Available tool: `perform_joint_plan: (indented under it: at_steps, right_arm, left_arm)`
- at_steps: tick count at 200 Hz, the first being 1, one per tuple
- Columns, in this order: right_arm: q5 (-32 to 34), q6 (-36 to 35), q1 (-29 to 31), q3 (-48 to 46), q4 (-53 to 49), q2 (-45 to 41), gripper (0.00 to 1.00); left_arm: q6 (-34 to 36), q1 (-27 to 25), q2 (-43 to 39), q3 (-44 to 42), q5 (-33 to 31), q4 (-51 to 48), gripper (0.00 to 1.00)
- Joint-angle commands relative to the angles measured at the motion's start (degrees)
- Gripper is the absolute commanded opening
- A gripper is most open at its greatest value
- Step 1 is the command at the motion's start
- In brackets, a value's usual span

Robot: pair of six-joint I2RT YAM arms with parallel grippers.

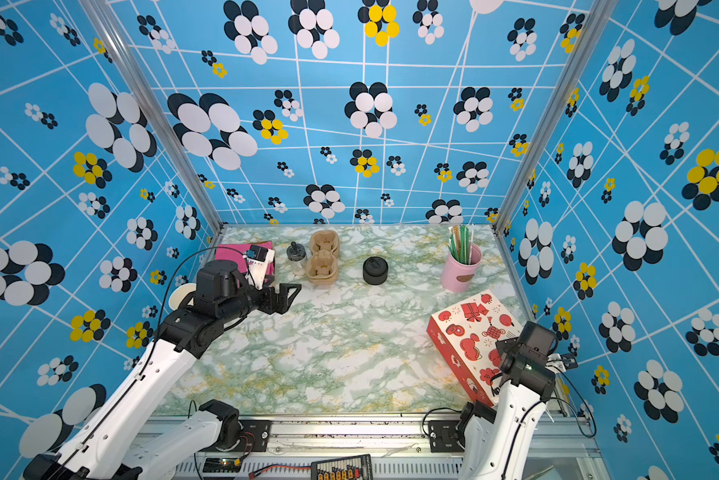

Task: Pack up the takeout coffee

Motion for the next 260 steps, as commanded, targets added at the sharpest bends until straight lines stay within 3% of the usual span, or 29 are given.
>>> perform_joint_plan:
  at_steps: [1, 23, 75, 136, 187, 220, 260]
  right_arm:
    - [-0.3, 0.3, -0.6, -0.8, 1.4, 0.0, 0.99]
    - [-0.1, 0.2, -0.7, -1.1, 1.9, -0.2, 0.91]
    - [1.5, -1.1, -0.7, -0.4, 1.8, -2.2, 0.45]
    - [2.0, -4.0, -0.6, 2.1, 2.3, -4.0, 0.00]
    - [1.4, -7.0, -0.7, 5.6, 2.1, -3.8, 0.00]
    - [-2.5, -8.3, -0.6, 8.5, 1.3, -2.4, 0.00]
    - [-1.4, -10.9, -0.6, 10.7, -1.3, -2.8, 0.50]
  left_arm:
    - [-0.2, -0.6, -0.8, -1.0, 0.0, 1.3, 0.94]
    - [-0.4, -0.8, -0.9, -1.2, -0.1, 1.7, 0.94]
    - [-0.5, -1.3, -1.1, -1.4, -0.4, 2.1, 0.93]
    - [-0.8, -1.7, -1.5, -2.1, -0.5, 3.0, 0.93]
    - [-0.9, -1.8, -1.7, -2.6, -0.4, 3.8, 0.93]
    - [-0.9, -1.9, -2.0, -2.8, -0.1, 4.1, 0.94]
    - [-0.9, -1.9, -2.2, -3.2, 0.3, 4.3, 0.94]
